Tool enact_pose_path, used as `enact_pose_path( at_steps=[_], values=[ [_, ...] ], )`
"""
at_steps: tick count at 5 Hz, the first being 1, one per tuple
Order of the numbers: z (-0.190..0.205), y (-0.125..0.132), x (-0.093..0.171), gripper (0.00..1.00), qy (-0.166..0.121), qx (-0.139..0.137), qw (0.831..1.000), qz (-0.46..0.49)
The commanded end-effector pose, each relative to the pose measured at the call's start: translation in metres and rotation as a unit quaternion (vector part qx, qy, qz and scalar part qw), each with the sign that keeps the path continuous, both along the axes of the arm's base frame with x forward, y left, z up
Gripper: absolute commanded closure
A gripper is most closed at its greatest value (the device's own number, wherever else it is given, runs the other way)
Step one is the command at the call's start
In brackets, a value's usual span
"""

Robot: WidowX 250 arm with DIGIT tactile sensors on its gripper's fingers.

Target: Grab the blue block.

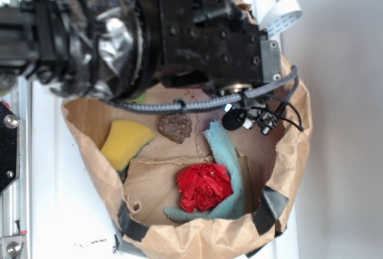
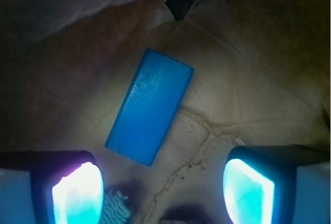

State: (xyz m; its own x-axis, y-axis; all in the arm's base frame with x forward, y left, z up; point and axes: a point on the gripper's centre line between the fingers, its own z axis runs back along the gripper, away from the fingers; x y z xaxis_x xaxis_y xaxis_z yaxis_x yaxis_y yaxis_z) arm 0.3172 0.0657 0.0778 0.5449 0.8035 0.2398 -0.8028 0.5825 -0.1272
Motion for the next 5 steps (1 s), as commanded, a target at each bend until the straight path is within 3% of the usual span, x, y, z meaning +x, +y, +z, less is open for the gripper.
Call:
enact_pose_path(
  at_steps=[1,2,5],
  values=[
    [0.010,0.005,0.021,0.00,-0.034,0.010,0.999,0.029],
    [0.001,-0.004,0.028,0.00,-0.037,0.014,0.999,0.037],
    [-0.032,-0.027,0.042,0.00,-0.033,0.069,0.997,0.030]
  ],
)
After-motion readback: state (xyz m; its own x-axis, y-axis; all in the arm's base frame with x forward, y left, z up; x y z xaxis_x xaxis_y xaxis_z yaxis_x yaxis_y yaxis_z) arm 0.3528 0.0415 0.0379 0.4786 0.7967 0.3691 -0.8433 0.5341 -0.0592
